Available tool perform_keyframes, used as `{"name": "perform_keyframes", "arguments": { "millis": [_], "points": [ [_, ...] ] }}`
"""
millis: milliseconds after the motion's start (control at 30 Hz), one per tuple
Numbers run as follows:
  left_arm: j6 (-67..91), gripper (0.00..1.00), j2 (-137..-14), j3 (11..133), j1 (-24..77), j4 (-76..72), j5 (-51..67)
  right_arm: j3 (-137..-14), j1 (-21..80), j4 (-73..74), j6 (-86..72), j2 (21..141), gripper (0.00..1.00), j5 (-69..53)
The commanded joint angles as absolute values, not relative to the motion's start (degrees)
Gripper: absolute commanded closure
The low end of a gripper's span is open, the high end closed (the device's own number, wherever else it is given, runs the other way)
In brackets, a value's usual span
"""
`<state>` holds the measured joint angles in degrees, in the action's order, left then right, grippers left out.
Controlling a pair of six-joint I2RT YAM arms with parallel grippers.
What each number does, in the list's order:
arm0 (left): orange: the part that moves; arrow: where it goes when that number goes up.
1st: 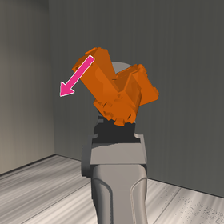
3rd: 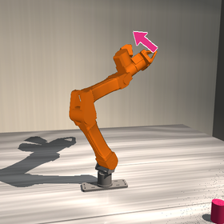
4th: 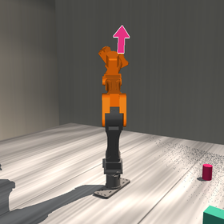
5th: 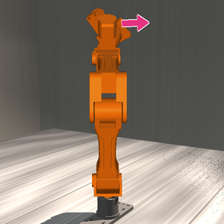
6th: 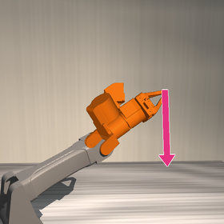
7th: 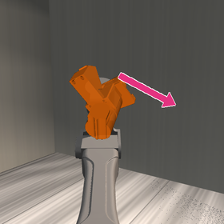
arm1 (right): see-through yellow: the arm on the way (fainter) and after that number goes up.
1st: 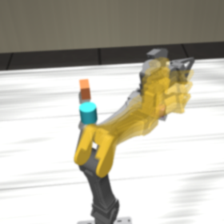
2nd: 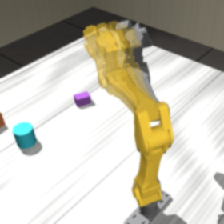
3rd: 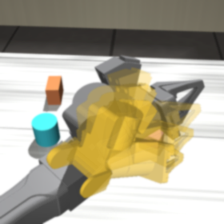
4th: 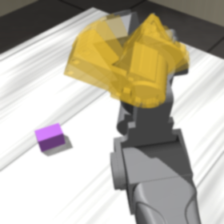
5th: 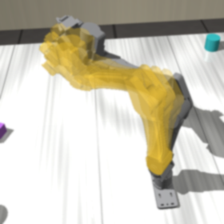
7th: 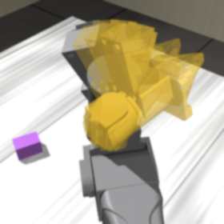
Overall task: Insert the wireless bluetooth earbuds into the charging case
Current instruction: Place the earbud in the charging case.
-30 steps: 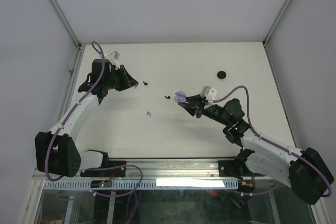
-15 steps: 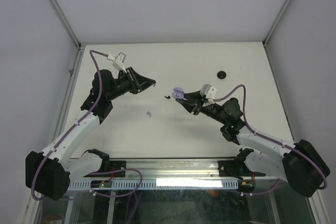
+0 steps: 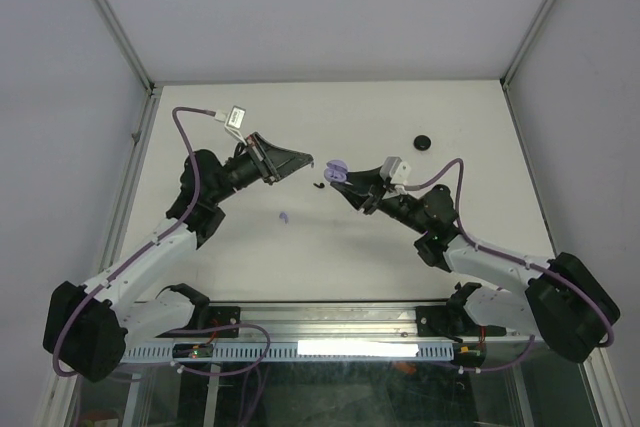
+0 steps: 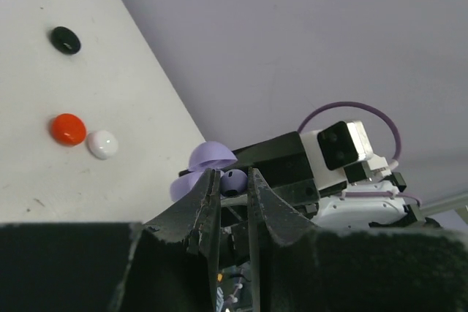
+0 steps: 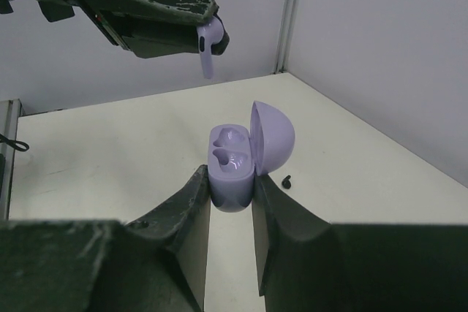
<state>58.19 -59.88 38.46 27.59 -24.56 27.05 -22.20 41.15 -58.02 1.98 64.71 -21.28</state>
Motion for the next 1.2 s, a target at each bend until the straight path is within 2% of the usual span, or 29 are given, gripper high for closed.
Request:
{"name": "perform_keyframes", "arguments": {
  "millis": [0,500,1167],
  "points": [
    [60.47,0.93,-59.09,37.82,30.14,-32.47,25.65,-24.98,41.74,-63.47,2.07,65.27,1.0,-19.25],
    [57.96,0.94,-62.47,37.81,36.73,-34.37,20.57,-25.26,42.54,-64.21,2.33,65.19,1.0,-20.22],
    [54.92,0.94,-61.72,37.73,38.35,-30.95,16.23,-23.99,42.6,-63.62,2.3,62.31,1.0,-20.47]
  ]
}}
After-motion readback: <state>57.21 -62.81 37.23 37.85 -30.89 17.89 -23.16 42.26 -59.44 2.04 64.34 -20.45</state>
